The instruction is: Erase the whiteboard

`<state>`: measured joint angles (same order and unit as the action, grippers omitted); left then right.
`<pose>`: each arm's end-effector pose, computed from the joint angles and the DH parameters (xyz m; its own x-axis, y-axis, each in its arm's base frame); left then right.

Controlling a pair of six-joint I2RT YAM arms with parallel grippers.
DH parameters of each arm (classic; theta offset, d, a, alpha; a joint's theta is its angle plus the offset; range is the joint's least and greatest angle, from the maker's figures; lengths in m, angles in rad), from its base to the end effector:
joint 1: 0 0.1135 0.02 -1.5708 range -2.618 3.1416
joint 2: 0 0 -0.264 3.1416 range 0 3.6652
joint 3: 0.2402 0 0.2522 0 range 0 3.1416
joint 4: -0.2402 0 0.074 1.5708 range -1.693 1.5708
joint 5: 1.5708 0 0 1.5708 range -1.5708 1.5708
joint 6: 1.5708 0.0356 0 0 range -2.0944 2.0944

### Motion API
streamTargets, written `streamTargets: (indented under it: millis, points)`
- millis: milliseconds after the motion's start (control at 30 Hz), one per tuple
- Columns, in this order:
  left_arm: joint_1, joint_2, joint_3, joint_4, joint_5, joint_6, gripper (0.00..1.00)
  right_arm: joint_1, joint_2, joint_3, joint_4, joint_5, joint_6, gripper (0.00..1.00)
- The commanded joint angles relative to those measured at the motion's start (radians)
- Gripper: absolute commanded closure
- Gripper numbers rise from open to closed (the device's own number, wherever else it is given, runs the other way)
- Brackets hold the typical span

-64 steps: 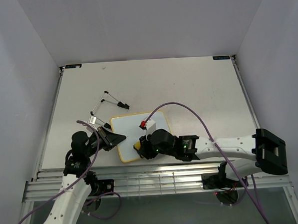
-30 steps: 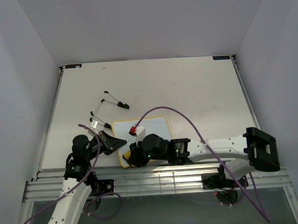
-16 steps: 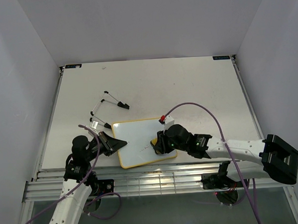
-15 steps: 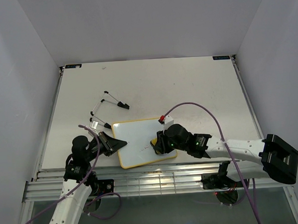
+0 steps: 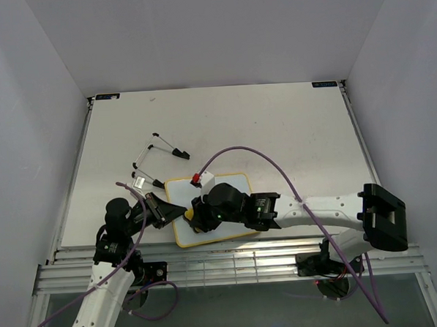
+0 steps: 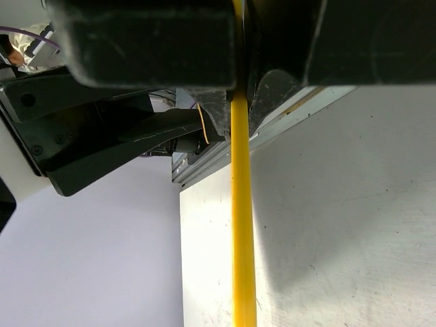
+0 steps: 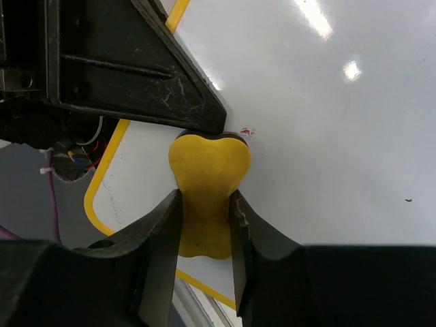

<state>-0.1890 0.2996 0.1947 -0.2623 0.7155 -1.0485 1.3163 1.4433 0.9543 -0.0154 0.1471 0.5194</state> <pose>0.1054 -0.0439 0.1892 -0.8200 -0.5091 -0.2615 0.0652 0.3709 -0.9264 0.0872 0.3147 0.2605 -0.5648 -0.2208 -0.7952 -0.7426 0.5562 0.3731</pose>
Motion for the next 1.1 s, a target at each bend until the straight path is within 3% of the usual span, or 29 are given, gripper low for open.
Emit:
streamTargets:
  millis: [0,267,833,1067]
  points:
    - [-0.006,-0.01,0.086,0.135,0.087,-0.061,1.0,-0.003,0.008,-0.011,0.017,0.023,0.007,0.92]
    - [-0.006,0.004,0.086,0.136,0.102,-0.058,1.0,-0.115,-0.158,-0.207,-0.035,0.072,-0.007,0.92]
    - [-0.006,-0.016,0.092,0.14,0.114,-0.073,1.0,-0.042,0.074,0.17,-0.158,0.054,-0.113,0.92]
    - [-0.007,-0.045,0.118,0.144,0.111,-0.053,1.0,-0.031,0.12,0.216,-0.234,0.104,-0.076,0.92]
